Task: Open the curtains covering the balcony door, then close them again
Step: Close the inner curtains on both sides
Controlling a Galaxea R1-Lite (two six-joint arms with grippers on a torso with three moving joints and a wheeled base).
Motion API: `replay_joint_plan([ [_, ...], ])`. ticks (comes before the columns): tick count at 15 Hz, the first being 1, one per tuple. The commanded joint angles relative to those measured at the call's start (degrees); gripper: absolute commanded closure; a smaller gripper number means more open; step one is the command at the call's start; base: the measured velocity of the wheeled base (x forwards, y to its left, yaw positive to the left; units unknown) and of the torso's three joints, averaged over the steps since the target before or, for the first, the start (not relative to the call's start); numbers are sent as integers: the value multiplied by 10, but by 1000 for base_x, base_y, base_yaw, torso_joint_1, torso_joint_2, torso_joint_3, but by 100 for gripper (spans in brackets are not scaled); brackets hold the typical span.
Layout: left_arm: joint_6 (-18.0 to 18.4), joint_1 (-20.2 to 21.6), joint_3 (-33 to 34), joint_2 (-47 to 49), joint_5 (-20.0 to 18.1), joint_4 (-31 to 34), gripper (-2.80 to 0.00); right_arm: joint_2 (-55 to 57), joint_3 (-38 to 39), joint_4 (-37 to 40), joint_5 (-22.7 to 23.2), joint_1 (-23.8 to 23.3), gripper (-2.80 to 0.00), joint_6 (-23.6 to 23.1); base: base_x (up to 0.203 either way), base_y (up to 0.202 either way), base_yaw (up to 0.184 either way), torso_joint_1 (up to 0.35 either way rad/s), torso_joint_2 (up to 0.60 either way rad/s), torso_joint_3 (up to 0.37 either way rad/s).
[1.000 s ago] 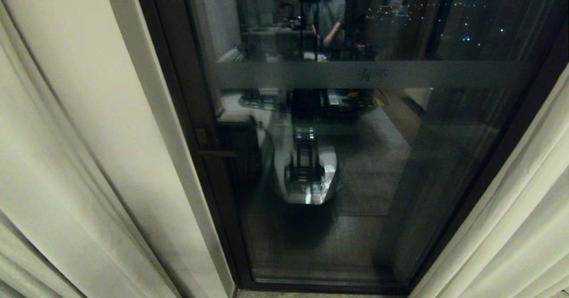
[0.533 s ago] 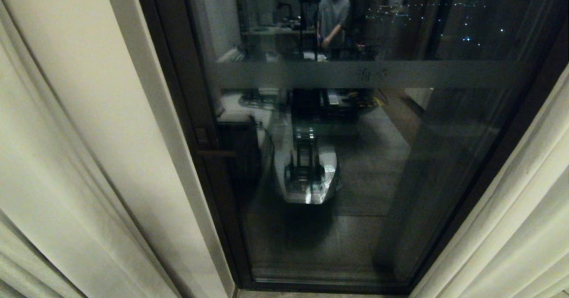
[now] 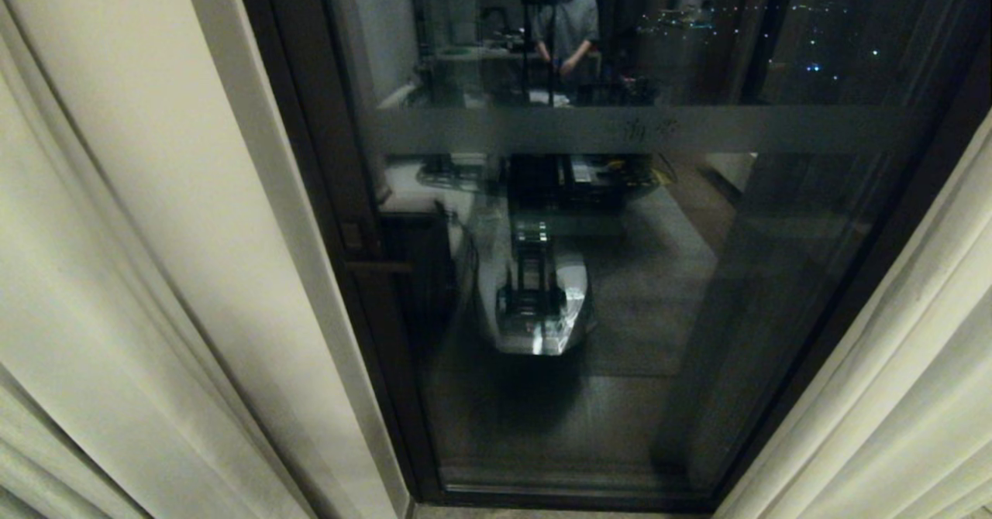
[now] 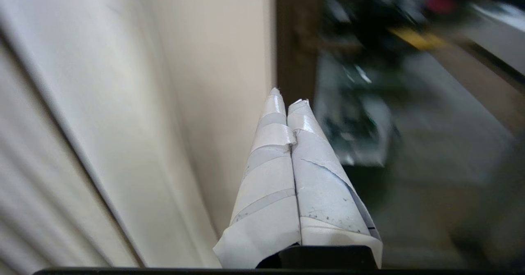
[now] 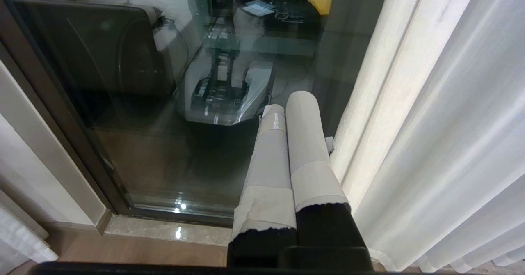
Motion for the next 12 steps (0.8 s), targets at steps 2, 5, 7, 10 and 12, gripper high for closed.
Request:
replay_joint_plan([
  [2, -1, -2, -92, 93, 67, 3, 0, 0, 0, 0, 0, 1, 0, 0, 0, 0, 0, 0, 0, 0],
  [5, -22, -4, -170, 201, 148, 2, 0, 0, 0, 0, 0, 0, 0, 0, 0, 0, 0, 0, 0, 0],
  [7, -39, -3, -224, 261, 176, 0, 0, 1, 0, 0, 0, 0, 0, 0, 0, 0, 0, 0, 0, 0],
  [10, -59, -2, -301, 355, 243, -1, 0, 0, 0, 0, 0, 0, 0, 0, 0, 0, 0, 0, 0, 0],
  [12, -68, 0, -330, 404, 318, -1, 0, 0, 0, 0, 0, 0, 0, 0, 0, 0, 0, 0, 0, 0],
])
